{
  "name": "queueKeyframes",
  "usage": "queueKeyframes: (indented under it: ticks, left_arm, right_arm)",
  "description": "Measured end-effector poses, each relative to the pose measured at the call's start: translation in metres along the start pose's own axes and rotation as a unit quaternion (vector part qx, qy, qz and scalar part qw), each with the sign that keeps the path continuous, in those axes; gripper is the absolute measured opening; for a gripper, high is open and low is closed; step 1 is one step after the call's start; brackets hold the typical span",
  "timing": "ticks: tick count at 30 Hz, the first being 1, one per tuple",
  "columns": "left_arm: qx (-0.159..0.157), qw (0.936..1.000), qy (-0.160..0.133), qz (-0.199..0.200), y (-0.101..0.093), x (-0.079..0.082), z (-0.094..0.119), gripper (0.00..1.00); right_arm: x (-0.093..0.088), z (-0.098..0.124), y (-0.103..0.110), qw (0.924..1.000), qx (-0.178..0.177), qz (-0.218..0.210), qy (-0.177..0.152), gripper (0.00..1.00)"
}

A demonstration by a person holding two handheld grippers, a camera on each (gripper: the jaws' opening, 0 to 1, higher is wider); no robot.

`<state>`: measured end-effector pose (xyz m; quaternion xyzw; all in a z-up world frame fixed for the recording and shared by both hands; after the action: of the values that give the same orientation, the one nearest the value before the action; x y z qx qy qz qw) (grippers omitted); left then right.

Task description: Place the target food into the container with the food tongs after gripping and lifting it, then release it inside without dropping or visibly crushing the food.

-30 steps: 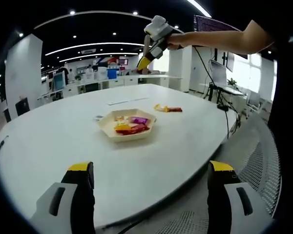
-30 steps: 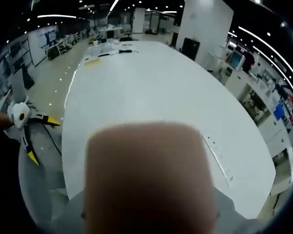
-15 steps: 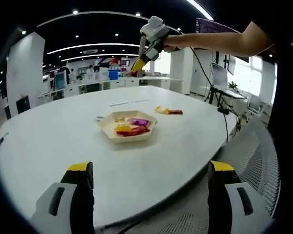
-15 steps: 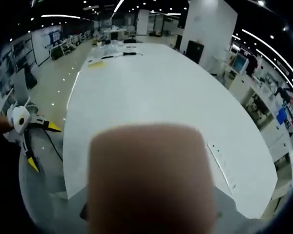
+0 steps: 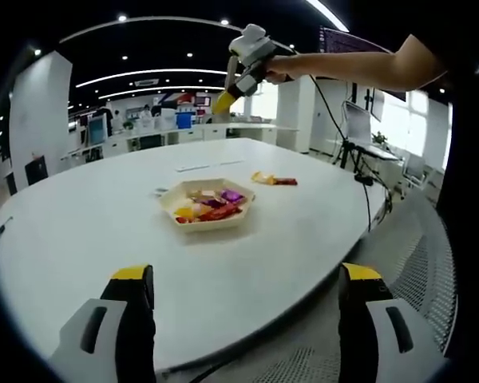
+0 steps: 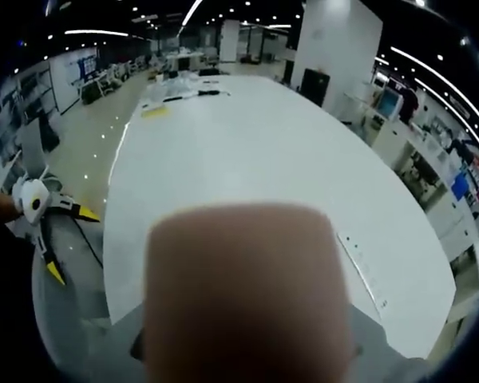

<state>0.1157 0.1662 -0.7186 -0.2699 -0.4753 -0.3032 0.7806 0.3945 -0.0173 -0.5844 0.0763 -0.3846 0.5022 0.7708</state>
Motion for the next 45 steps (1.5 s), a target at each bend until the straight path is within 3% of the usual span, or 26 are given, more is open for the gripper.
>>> queueKeyframes:
  ticks: [5, 14, 28, 45]
  left_arm:
    - [-0.003, 1.0, -0.001, -0.001, -0.001, 0.0, 0.0, 0.94]
    - [-0.011, 0.9999, 0.011, -0.002, -0.002, -0.002, -0.002, 0.94]
    - [-0.015, 0.9994, 0.029, -0.003, -0.004, -0.005, -0.003, 0.94]
    - [-0.014, 0.9989, 0.046, 0.003, -0.003, -0.008, -0.004, 0.94]
  right_arm:
    - [-0.006, 0.003, -0.004, 1.0, -0.006, -0.002, 0.0, 0.27]
    - [-0.046, 0.012, -0.021, 0.9991, -0.024, -0.029, 0.021, 0.27]
    - [-0.095, 0.02, -0.027, 0.9947, -0.045, -0.073, 0.057, 0.27]
    - [-0.129, -0.005, -0.017, 0.991, -0.027, -0.111, 0.069, 0.27]
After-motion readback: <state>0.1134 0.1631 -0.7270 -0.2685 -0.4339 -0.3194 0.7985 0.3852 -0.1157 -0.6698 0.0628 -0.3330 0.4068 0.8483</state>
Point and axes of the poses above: the point that each gripper's makers call its tool centre point, and the gripper's own axes: z roughly backward along the fingers, y roughly to its left, x roughly out of its top, the point moved 7 cm from there along z, roughly backward along the fingers, and after that the axes turned 11 degrees about -x, right-handed, at the moved point
